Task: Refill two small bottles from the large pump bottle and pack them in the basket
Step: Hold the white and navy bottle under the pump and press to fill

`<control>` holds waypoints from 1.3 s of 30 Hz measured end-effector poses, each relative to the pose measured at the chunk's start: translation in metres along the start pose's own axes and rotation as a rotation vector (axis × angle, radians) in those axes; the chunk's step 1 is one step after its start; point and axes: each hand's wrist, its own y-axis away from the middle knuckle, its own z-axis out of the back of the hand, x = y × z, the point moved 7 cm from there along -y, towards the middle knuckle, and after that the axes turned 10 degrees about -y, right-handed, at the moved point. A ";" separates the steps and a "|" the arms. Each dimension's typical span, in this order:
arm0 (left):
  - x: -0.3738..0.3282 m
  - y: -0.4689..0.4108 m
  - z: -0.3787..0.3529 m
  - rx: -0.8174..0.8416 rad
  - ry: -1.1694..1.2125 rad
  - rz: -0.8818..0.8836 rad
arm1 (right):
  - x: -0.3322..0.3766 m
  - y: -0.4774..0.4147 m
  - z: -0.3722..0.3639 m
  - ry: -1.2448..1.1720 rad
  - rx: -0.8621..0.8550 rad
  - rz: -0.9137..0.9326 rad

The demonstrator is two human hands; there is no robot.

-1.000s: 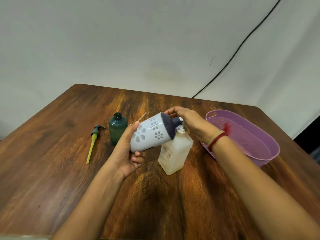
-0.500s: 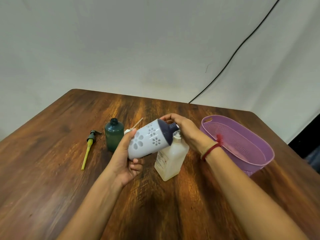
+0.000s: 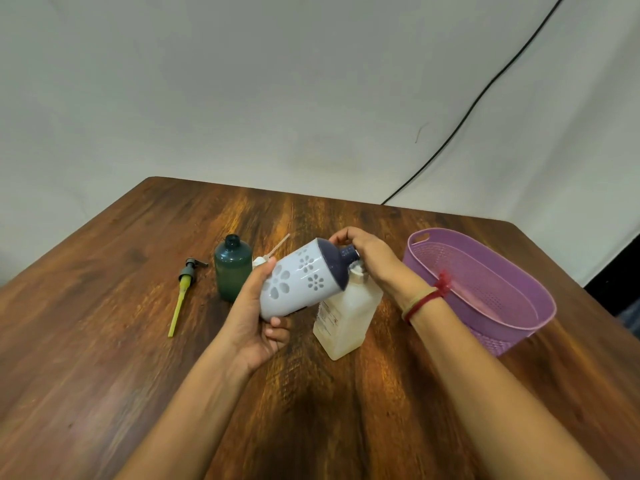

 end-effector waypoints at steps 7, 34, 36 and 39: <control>-0.003 0.005 -0.003 0.012 0.013 -0.003 | 0.005 -0.003 0.001 0.027 0.007 -0.006; -0.004 0.005 -0.001 0.000 0.017 -0.025 | 0.007 0.002 -0.003 0.127 0.104 -0.085; -0.006 0.006 -0.003 0.003 0.010 -0.032 | 0.010 0.002 -0.003 0.149 0.100 -0.078; -0.003 0.003 -0.002 -0.009 -0.002 -0.017 | 0.001 0.001 -0.002 0.050 0.062 -0.063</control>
